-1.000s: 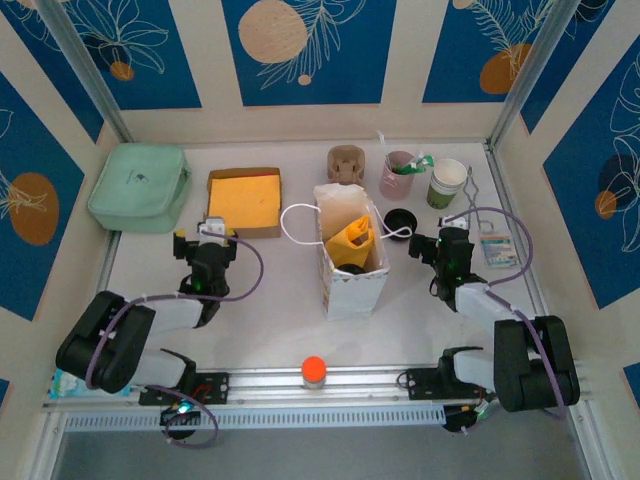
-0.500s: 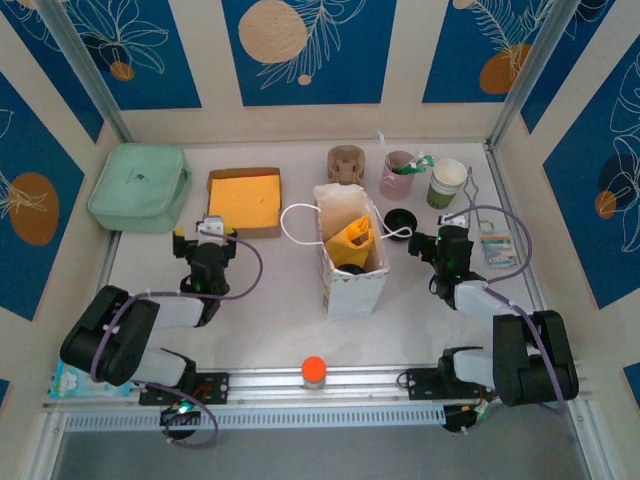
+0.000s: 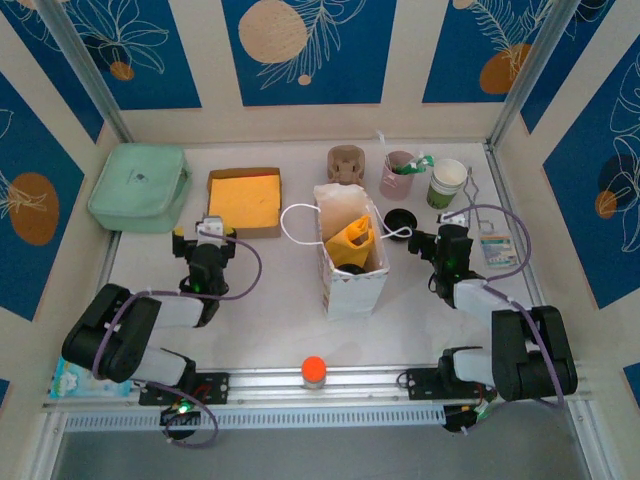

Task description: Pack the takeout coffee

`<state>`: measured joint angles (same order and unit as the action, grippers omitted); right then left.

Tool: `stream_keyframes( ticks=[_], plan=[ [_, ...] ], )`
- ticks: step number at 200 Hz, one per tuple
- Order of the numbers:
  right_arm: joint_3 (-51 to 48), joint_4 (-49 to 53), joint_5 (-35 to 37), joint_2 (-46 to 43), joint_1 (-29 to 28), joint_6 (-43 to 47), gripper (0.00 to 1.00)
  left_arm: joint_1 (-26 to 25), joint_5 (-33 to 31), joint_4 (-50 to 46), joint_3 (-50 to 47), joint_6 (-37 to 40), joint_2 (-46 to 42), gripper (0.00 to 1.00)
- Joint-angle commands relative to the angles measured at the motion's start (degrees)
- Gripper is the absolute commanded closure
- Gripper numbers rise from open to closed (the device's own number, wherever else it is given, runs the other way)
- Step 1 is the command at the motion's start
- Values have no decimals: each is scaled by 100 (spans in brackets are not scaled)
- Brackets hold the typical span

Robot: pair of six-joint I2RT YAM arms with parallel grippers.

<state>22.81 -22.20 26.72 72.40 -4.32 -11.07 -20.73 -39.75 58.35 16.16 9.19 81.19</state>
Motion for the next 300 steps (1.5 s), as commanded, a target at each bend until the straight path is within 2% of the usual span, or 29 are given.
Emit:
stream_keyframes(
  ticks=[1,179,300],
  plan=[
    [234,-272,-10,147,-41,97,1,77,125,335,-67,56,47,0],
    [316,-746,-10,467,-86,211,1,77,256,1009,-444,107,-5,0],
    [267,-923,-34,481,-102,245,1,95,289,872,-587,-169,-264,0]
  ],
)
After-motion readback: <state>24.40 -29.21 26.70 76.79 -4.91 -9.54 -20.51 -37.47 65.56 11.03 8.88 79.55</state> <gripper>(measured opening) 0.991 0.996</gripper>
